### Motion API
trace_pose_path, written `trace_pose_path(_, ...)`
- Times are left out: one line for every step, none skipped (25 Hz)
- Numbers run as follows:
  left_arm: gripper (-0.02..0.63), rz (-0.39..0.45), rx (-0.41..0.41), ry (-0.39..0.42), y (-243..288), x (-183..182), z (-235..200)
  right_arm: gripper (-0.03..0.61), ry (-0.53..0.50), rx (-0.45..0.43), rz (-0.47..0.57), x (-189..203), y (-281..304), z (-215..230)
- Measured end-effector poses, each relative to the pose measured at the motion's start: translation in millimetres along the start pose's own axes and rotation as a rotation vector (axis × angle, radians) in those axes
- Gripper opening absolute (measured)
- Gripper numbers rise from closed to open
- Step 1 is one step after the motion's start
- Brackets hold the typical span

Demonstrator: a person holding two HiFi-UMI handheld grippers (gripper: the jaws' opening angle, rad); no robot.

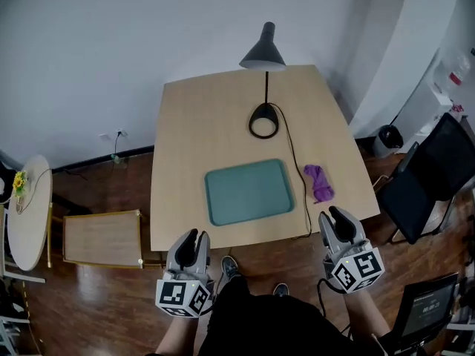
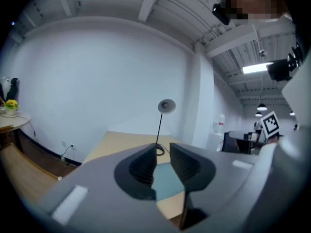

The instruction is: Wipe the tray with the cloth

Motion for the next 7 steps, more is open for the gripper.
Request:
trace_pose_path(0.109,0.013,-0.015,-0.003,-8,-2,14,0.106,-0.009,-0.012,0.008,-3,-10,2)
trace_pose_path(0.109,0.019,-0.024,0.002,-16,-2,28,0.104,-0.018,-0.017,0.016,-4,-21,5)
trace_pose_path(0.109,0.019,-0.024,0.014,-25,1,41,0.104,-0.024,-0.016,0.023,-3,-33,8)
trace_pose_path(0.109,0.016,-0.018,0.032,-33,5,53,0.101,-0.028,-0.012,0.029,-2,-45,10)
trace_pose_path(0.109,0.012,-0.009,0.053,-40,9,64,0.100,-0.029,-0.008,0.034,1,-56,13)
trace_pose_path(0.109,0.009,0.001,0.075,-47,13,75,0.100,-0.027,-0.005,0.038,3,-67,15)
trace_pose_path(0.109,0.006,0.012,0.096,-54,16,86,0.100,-0.025,-0.002,0.043,5,-78,18)
Point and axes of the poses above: the fingertips, and each gripper's own axes: y forward along the fingers, z to its right, x out of its underside, the point moved 5 cm from there along -y, backward along the fingers, and after that the axes turned 10 degrees about z, right-handed, at the moved point
